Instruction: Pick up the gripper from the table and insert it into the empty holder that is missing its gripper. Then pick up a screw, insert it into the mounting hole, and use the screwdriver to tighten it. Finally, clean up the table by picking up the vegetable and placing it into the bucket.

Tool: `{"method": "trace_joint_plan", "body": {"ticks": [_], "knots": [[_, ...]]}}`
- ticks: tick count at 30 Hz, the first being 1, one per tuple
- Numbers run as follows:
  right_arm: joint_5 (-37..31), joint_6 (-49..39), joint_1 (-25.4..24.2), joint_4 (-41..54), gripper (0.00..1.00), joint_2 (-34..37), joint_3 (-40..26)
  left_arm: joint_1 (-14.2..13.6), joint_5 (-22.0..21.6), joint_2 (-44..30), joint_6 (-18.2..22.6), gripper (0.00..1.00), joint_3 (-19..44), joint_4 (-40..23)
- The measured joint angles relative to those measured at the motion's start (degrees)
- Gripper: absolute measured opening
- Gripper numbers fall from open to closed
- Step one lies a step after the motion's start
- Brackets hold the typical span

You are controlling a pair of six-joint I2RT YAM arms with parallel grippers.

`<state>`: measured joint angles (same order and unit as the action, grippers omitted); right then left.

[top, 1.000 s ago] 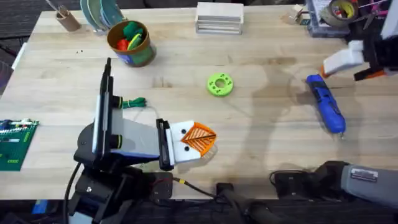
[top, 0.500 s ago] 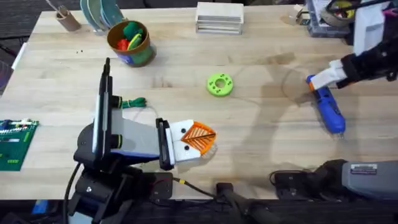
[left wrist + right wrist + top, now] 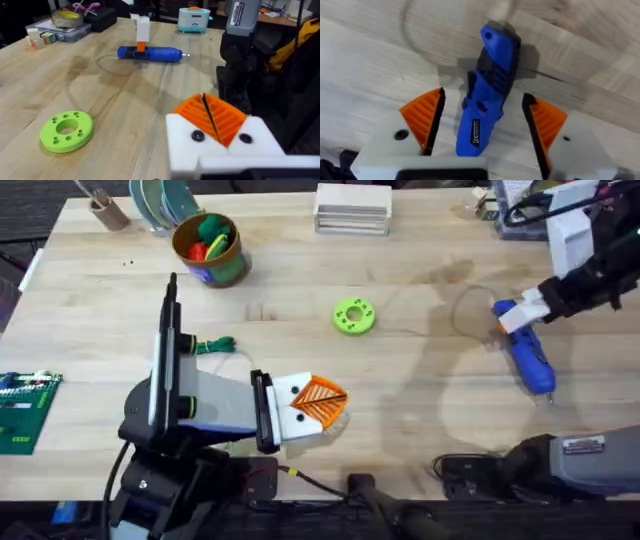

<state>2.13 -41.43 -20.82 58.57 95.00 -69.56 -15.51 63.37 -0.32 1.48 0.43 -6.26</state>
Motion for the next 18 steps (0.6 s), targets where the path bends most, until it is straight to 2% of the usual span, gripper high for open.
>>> {"method": "trace_joint_plan", "body": {"ticks": [8, 18], "knots": [[-0.5, -0.6, 0.0, -1.7, 0.969, 5.4, 0.0, 0.0, 0.0, 0.0, 0.0, 0.01, 0.0, 0.0], [-0.2, -0.6, 0.0, -4.6, 0.969, 7.0, 0.0, 0.0, 0.0, 0.0, 0.0, 0.01, 0.0, 0.0]]}}
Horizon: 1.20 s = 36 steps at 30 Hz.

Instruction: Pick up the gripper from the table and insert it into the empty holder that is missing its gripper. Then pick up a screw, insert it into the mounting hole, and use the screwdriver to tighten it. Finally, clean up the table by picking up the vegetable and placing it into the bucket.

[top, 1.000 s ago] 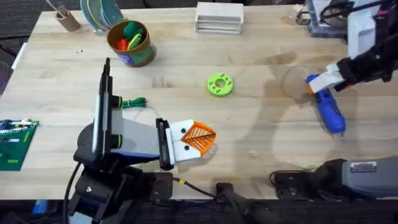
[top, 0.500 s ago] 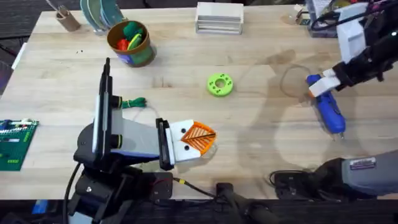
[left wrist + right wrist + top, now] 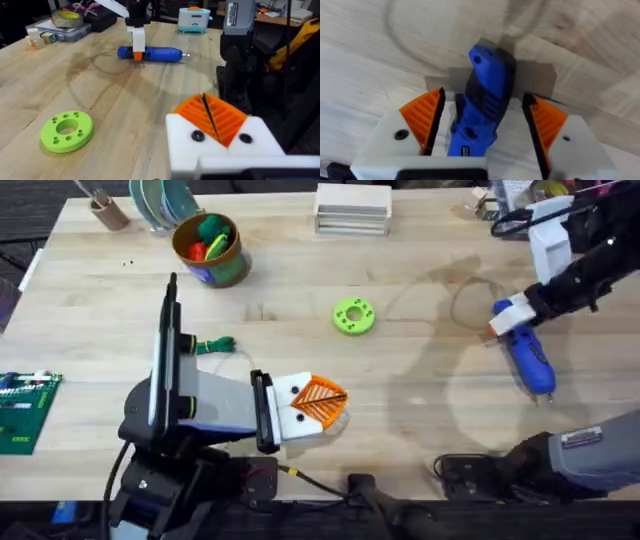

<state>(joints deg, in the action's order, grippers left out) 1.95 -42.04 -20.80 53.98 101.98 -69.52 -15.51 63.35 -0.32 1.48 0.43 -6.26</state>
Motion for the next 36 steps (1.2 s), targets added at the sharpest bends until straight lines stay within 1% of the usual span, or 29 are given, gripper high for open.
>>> {"method": "trace_joint_plan", "body": {"ticks": [5, 23, 24, 27, 28, 32, 34, 36], "knots": [[2.5, 0.0, 0.0, -0.4, 0.969, 1.0, 0.0, 0.0, 0.0, 0.0, 0.0, 0.01, 0.0, 0.0], [2.6, 0.0, 0.0, 0.1, 0.958, 1.2, 0.0, 0.0, 0.0, 0.0, 0.0, 0.01, 0.0, 0.0], [2.6, 0.0, 0.0, 0.0, 0.924, 1.2, 0.0, 0.0, 0.0, 0.0, 0.0, 0.01, 0.0, 0.0], [2.8, 0.0, 0.0, 0.0, 0.755, 1.3, 0.0, 0.0, 0.0, 0.0, 0.0, 0.01, 0.0, 0.0], [2.8, 0.0, 0.0, 0.0, 0.714, 1.3, 0.0, 0.0, 0.0, 0.0, 0.0, 0.01, 0.0, 0.0], [2.8, 0.0, -0.1, -0.1, 0.619, 1.4, 0.0, 0.0, 0.0, 0.0, 0.0, 0.01, 0.0, 0.0], [3.0, 0.0, 0.0, -0.1, 0.532, 1.4, 0.0, 0.0, 0.0, 0.0, 0.0, 0.01, 0.0, 0.0], [3.3, 0.0, 0.0, 0.0, 0.47, 1.4, 0.0, 0.0, -0.1, 0.0, 0.0, 0.01, 0.0, 0.0]]}}
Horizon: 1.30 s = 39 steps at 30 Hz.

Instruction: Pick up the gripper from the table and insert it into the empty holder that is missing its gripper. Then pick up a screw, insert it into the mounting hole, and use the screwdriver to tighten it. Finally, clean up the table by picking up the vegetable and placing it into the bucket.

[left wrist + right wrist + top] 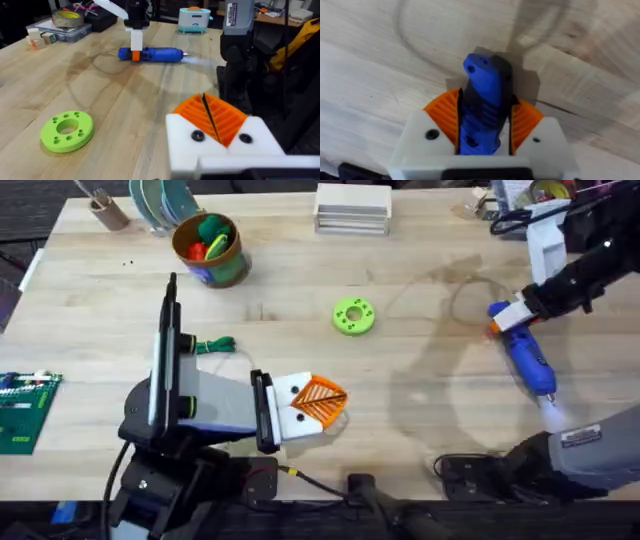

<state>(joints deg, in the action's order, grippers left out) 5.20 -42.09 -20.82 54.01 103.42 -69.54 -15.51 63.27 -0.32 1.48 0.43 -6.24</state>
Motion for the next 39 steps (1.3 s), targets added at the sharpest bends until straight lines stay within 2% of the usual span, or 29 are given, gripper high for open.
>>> {"method": "trace_joint_plan", "body": {"ticks": [15, 39], "knots": [[0.3, -0.1, 0.0, 0.2, 0.022, 0.4, 0.0, 0.0, -0.5, 0.0, 0.0, 0.01, 0.0, 0.1], [0.4, -0.2, 0.0, 0.9, 0.03, -0.4, 0.0, 0.0, -0.5, 0.0, 0.0, 0.01, 0.0, 0.1]]}}
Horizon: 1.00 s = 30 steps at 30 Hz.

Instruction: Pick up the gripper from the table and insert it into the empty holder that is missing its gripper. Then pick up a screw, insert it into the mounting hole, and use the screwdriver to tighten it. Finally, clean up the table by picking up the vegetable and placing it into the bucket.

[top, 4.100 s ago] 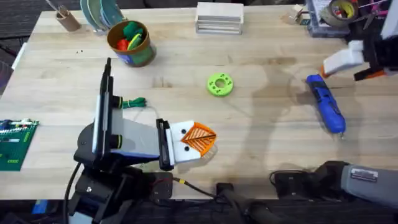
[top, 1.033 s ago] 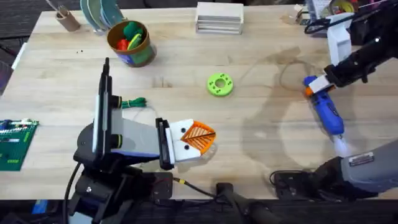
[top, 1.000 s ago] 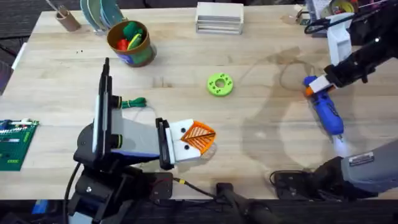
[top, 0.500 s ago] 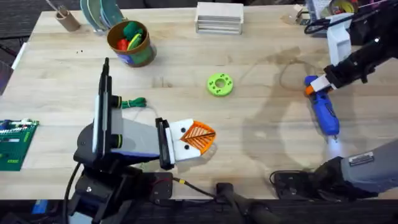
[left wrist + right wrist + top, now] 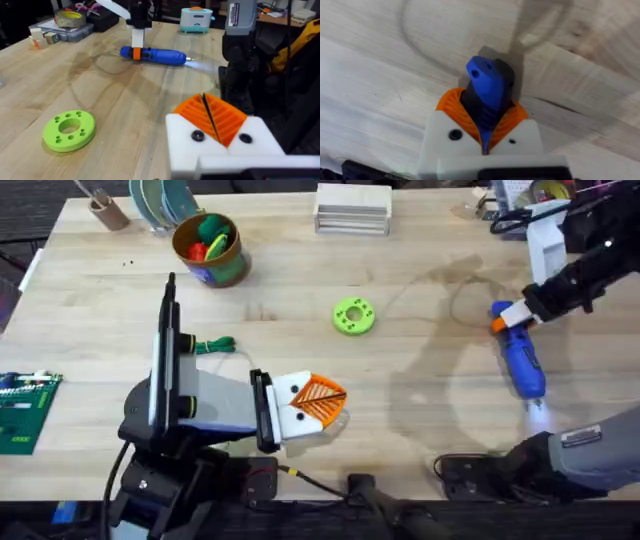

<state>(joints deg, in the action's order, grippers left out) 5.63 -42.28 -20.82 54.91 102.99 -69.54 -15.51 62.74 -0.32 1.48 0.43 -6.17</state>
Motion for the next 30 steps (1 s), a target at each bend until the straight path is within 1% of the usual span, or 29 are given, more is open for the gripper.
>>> {"method": "trace_joint_plan", "body": {"ticks": [8, 15, 19, 27, 30], "knots": [[0.1, 0.7, 0.0, 0.9, 0.03, -7.5, -1.8, 0.0, 0.0, 0.0, 0.0, 0.01, 0.0, 0.0], [0.8, 3.1, 0.0, -0.2, 0.03, -17.2, -2.7, 0.0, 0.0, 0.0, 0.0, 0.01, 0.0, 0.0], [3.3, 4.6, 0.0, -1.6, 0.03, -23.5, -2.7, 0.0, 0.0, 0.0, 0.0, 0.01, 0.0, 0.0], [11.1, 7.9, 0.0, -2.0, 0.03, -36.3, -2.7, 0.0, 0.0, 0.0, 0.0, 0.01, 0.0, 0.0], [12.4, 8.5, 0.0, -2.2, 0.03, -41.4, -1.3, 0.0, 0.0, 0.0, 0.0, 0.01, 0.0, 0.0]]}}
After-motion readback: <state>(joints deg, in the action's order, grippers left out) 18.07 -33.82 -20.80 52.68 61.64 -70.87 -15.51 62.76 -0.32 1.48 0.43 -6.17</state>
